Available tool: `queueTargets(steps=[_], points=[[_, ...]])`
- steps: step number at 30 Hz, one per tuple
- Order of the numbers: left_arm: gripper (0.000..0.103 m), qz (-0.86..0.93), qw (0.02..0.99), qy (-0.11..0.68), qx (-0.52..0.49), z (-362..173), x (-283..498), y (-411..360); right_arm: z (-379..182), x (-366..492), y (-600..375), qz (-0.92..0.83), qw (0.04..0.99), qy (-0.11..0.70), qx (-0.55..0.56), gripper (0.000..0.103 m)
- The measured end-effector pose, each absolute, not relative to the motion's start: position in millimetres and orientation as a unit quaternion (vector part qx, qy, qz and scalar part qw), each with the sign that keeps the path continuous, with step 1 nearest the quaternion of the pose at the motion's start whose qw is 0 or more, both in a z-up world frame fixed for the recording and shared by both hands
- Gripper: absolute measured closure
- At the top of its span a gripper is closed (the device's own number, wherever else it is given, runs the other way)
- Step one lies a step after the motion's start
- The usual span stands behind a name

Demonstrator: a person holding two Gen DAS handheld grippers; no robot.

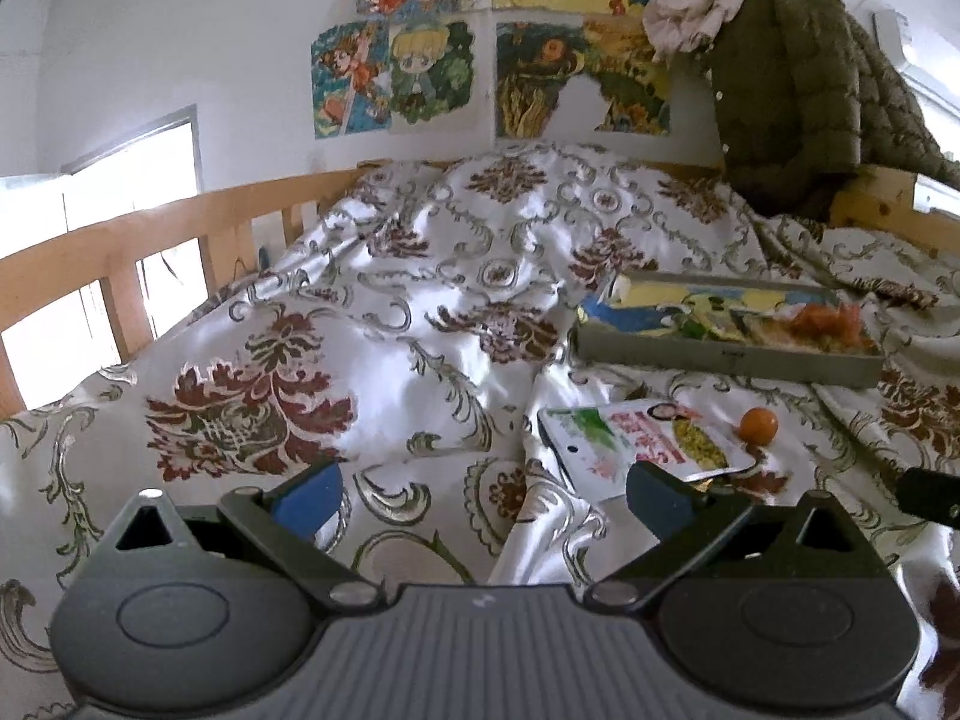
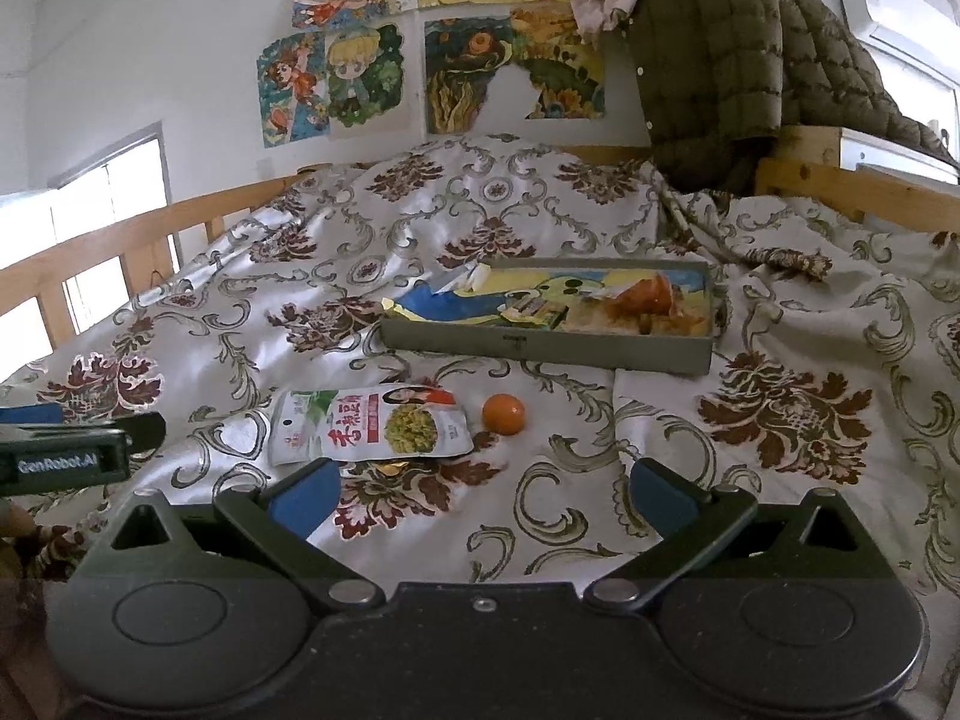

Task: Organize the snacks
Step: 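Withdraw both tools from the box back over the remaining snacks, then move left tool to the white noodle bag while right tool approaches the orange tomato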

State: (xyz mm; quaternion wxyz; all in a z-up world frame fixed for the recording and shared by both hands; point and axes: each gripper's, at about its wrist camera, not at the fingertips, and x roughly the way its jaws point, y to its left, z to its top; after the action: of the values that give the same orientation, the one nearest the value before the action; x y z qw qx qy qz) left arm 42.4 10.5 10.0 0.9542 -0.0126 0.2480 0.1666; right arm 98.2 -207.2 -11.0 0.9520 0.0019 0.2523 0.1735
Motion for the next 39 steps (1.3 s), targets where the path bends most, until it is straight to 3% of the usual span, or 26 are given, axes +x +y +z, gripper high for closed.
queueTargets(steps=[39], points=[[0.000, -0.094, 0.894, 0.337, 0.280, -34.7, 189.5, -35.6, -52.2, 209.4, -222.8, 0.206, 0.933, 0.294, -0.036, 0.001]])
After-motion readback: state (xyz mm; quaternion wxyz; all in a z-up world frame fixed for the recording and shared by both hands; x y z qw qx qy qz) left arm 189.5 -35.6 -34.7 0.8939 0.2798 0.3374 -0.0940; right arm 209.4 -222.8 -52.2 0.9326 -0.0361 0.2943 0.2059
